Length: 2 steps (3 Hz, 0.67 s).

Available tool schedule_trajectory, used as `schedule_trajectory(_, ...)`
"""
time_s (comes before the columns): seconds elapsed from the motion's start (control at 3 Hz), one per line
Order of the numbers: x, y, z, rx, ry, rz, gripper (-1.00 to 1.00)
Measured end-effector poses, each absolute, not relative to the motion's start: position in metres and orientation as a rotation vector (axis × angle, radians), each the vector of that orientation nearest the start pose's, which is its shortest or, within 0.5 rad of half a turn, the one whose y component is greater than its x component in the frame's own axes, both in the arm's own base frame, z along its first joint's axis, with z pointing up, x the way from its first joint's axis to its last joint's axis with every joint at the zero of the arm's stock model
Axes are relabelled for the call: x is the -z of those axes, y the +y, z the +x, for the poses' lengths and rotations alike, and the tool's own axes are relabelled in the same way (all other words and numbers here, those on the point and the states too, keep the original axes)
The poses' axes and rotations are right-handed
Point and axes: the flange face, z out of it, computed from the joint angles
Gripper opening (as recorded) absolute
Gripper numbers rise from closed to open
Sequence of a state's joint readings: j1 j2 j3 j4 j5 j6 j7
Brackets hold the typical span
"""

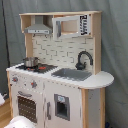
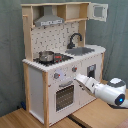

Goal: Play with the kitchen

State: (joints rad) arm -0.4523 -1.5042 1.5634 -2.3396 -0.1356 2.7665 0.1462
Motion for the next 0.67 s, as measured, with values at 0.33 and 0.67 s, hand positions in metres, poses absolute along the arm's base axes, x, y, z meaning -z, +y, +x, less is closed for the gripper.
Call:
schedule_trajectory(0.33,-0.332,0.512,0.205,-1.304,1.108,1.344,1.0)
schedule_trajectory(0.67,-0.333,0.518,0.216,-1.367,1.047,1.414,1.0)
